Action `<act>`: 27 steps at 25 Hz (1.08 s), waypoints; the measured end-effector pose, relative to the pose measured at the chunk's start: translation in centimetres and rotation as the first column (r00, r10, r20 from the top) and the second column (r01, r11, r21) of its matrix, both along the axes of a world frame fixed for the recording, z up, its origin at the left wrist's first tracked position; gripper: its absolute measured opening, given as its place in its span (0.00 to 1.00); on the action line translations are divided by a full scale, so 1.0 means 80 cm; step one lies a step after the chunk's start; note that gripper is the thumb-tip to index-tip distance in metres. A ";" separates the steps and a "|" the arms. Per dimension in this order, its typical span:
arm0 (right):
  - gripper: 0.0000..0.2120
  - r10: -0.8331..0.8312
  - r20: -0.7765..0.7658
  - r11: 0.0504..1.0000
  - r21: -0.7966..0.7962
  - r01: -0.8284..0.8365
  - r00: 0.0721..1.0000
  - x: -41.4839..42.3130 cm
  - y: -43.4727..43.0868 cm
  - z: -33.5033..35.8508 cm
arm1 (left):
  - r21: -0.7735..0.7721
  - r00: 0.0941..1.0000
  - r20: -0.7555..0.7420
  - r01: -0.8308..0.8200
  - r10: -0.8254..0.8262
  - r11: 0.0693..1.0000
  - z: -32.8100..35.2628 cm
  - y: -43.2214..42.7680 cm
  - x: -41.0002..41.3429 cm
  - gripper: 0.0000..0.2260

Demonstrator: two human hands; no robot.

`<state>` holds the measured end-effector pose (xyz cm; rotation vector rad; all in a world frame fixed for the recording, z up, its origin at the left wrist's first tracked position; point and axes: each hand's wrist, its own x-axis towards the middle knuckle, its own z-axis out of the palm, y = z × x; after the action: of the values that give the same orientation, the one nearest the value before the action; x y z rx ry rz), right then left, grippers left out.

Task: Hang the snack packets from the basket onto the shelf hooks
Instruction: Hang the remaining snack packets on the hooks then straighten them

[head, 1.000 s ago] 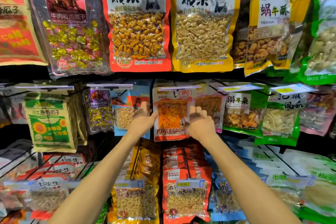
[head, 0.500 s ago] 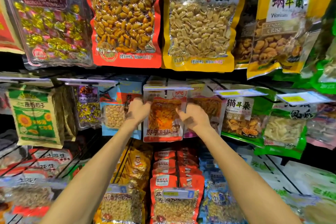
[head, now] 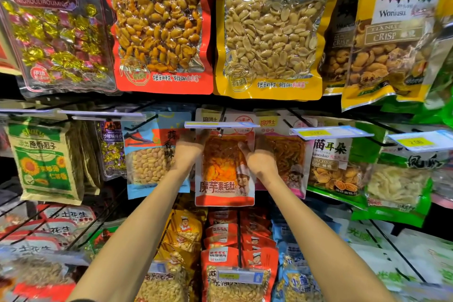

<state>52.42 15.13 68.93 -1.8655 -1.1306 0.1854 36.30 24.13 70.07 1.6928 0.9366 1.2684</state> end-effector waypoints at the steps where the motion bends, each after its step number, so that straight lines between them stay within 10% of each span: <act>1: 0.14 -0.007 -0.036 1.000 -0.001 0.007 0.999 -0.002 -0.002 -0.007 | -0.016 1.000 0.007 0.002 -0.002 1.000 -0.005 -0.001 0.002 0.10; 5: 0.21 -0.058 -0.111 0.998 -0.046 0.053 0.992 -0.005 -0.002 -0.058 | -0.134 0.988 -0.151 -0.048 0.028 0.990 -0.049 -0.006 -0.007 0.16; 7: 0.11 0.102 -0.320 0.994 0.007 -0.105 0.942 -0.009 -0.008 -0.081 | -0.114 0.963 -0.270 -0.033 0.001 0.993 -0.086 -0.010 -0.015 0.22; 9: 0.23 0.216 -0.506 0.976 0.133 -0.173 0.835 -0.005 -0.013 -0.107 | -0.082 0.953 -0.292 0.055 -0.077 0.995 -0.126 -0.013 -0.027 0.27; 13: 0.22 0.250 -0.267 0.967 0.020 -0.254 0.931 -0.010 -0.027 -0.132 | -0.158 0.961 -0.254 0.072 -0.111 0.985 -0.164 -0.017 -0.037 0.29; 27: 0.19 0.170 -0.393 0.981 -0.019 -0.193 0.904 -0.014 -0.024 -0.127 | -0.163 0.974 -0.227 -0.010 -0.028 0.986 -0.151 -0.026 -0.039 0.21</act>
<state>51.30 13.22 58.77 -1.6713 -1.0237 0.6733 33.19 22.05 58.01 1.7336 1.1350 0.9753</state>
